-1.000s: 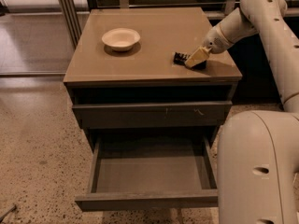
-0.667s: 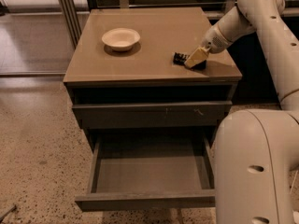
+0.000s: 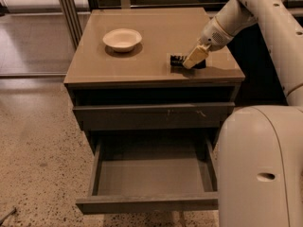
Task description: Place rxbar chocolate into middle drawer
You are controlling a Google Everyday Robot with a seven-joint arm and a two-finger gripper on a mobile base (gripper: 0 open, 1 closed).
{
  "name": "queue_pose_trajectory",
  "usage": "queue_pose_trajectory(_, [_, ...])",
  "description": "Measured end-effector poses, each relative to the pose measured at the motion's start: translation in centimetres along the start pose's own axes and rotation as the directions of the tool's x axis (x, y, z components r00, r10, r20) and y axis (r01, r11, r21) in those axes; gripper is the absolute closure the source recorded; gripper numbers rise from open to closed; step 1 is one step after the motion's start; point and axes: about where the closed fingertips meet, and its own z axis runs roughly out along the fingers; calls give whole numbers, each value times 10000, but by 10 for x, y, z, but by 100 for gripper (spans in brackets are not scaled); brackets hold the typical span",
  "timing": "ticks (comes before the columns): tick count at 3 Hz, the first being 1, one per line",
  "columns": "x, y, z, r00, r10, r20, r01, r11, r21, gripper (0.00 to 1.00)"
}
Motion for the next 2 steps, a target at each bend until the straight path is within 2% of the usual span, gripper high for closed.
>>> queue_pose_trajectory(1, [-1,-2,2,10000,-1,38,1,10000,36,100])
queue_pose_trajectory(2, [-10,6,5,9968,-793,139,794,9968,-59,100])
